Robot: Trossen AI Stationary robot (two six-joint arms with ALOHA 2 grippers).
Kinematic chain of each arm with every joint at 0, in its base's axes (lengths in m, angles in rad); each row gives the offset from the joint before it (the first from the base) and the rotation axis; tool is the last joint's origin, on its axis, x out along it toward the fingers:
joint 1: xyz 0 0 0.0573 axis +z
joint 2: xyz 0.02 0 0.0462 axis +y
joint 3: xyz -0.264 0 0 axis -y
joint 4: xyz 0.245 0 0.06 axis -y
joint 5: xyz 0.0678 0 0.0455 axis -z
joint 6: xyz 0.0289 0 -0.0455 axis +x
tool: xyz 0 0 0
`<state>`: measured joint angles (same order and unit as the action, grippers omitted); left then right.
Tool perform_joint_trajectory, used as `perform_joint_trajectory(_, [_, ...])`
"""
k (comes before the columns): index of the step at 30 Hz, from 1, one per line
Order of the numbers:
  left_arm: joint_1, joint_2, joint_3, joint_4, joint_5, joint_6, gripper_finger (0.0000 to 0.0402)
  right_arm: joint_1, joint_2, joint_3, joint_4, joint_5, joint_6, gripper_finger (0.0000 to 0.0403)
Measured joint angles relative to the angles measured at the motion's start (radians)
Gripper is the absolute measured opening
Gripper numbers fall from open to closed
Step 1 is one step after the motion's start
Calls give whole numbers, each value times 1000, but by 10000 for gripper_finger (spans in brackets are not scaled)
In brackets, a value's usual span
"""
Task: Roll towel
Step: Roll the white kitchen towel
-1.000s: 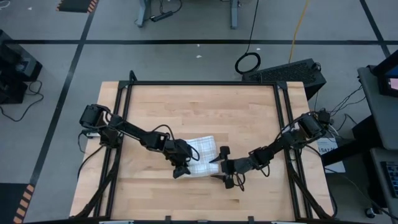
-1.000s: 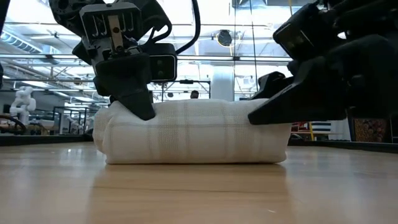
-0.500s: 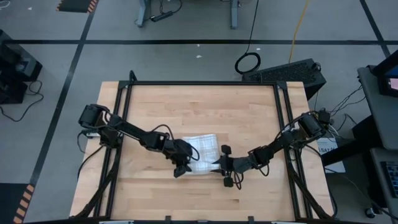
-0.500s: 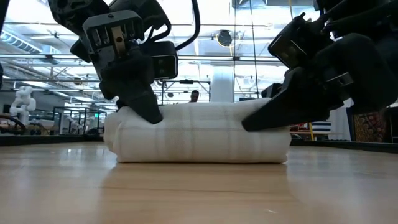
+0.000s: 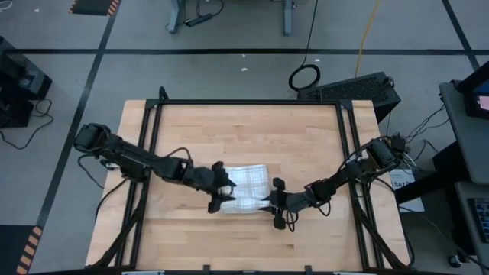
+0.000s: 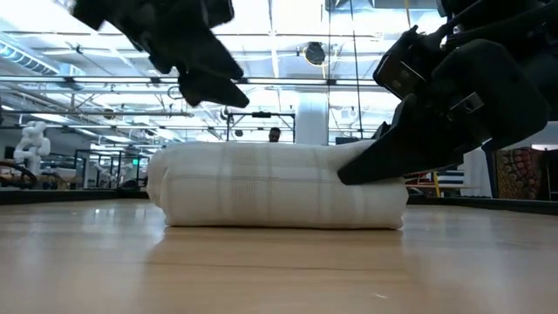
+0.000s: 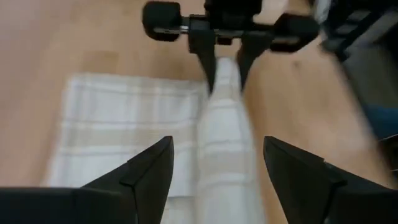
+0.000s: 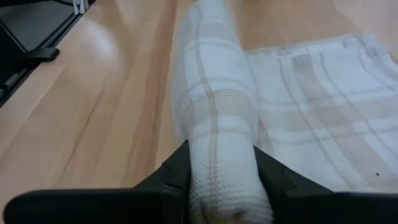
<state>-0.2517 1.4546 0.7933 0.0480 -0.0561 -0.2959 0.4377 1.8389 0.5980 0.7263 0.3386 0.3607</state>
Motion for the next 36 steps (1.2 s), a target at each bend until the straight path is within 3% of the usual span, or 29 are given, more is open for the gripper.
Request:
perform_joint_trajectory(5, [-117, 37, 0, -2, -192, 135, 259, 0, 0, 0, -15, 1, 28, 93])
perform_joint_trajectory(11, [-230, 108, 0, -2, -341, 145, 313, -1, 0, 0, -19, 1, 31, 93])
perform_joint_trajectory(16, [-290, 175, 0, 48, -401, 156, 367, -13, 0, 0, -27, -5, 74, 93])
perform_joint_trajectory(22, [-337, 235, 0, 78, -562, 147, 383, -17, 0, 0, -36, -4, 118, 93])
perform_joint_trajectory(36, [-353, 332, 1, 92, -624, 149, 383, -20, 0, 0, -77, 2, 234, 93])
